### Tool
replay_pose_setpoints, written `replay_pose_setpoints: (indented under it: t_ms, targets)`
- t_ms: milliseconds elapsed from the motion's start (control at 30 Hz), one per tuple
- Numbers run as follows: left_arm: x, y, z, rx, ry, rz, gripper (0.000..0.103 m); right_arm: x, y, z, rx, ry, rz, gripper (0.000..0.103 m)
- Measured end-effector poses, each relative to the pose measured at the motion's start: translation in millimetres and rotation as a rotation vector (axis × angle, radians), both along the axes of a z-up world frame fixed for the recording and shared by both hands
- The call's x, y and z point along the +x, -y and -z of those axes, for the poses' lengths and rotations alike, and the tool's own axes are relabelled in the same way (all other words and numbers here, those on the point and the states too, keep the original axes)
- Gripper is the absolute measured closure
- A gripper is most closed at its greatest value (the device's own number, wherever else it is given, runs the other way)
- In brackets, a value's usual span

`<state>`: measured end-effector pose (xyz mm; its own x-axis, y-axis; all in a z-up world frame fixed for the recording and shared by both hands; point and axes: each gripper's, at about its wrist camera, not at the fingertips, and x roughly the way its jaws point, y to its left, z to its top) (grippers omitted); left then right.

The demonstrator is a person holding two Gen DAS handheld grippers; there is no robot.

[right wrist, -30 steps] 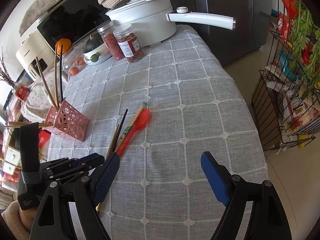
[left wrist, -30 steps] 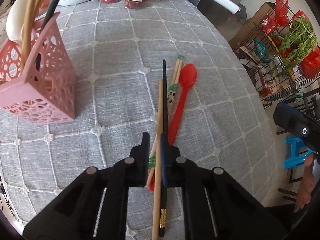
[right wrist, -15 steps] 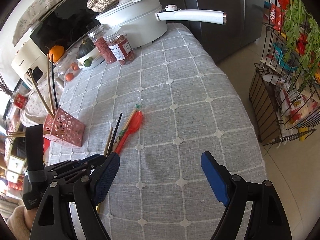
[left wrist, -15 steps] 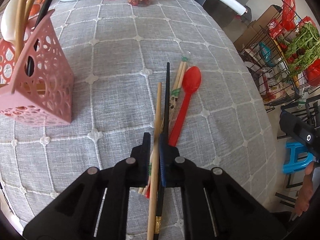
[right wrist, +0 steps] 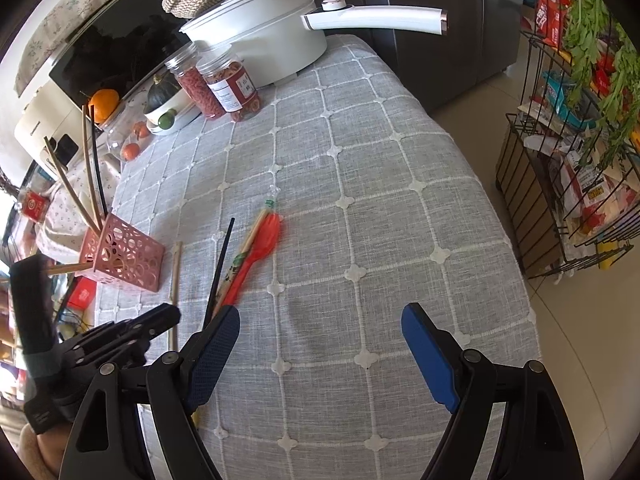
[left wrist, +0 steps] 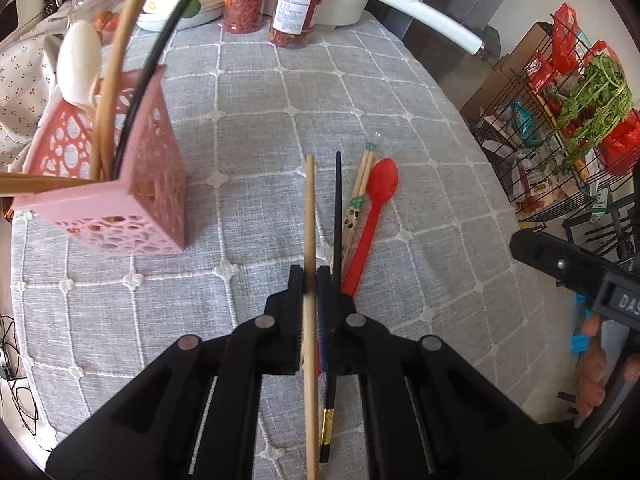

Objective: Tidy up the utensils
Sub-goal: 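Lower the left gripper onto a wooden chopstick beside the red spoon and close, then lift the wooden chopstick with the left gripper while the right grasps the black chopstick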

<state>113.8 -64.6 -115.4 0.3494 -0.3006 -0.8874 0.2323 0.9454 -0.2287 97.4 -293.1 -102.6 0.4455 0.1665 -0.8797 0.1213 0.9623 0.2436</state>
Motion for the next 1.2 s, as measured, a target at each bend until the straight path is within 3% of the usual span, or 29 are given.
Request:
replay_pose_setpoints:
  t_ms: [200,433,500,667,767,867,967,1200]
  targets:
    - [-11,-18,-30,-0.002,0.107,0.008,0.096,13,-24,9,-0.004,-0.035,-0.051,0.019]
    - [-19,-35,-44,-0.022,0.136,0.005,0.096,31,-62,27,0.012,-0.09,-0.098,0.019]
    - [-19,-40,-45,-0.027,0.137,-0.003,0.096,36,-71,31,0.009,-0.097,-0.106,0.025]
    - [-21,-53,-48,-0.044,0.132,-0.015,0.096,51,-86,40,0.011,-0.124,-0.118,0.061]
    - [-24,-60,-51,-0.052,0.137,-0.025,0.096,61,-90,48,0.039,-0.139,-0.114,0.076]
    - [-26,-65,-55,-0.06,0.148,-0.031,0.096,70,-90,53,0.083,-0.147,-0.095,0.085]
    - [-27,-69,-56,-0.068,0.152,-0.033,0.096,78,-90,53,0.12,-0.14,-0.085,0.087]
    - [-26,-76,-56,-0.069,0.149,-0.044,0.096,89,-110,61,0.086,-0.16,-0.118,0.092]
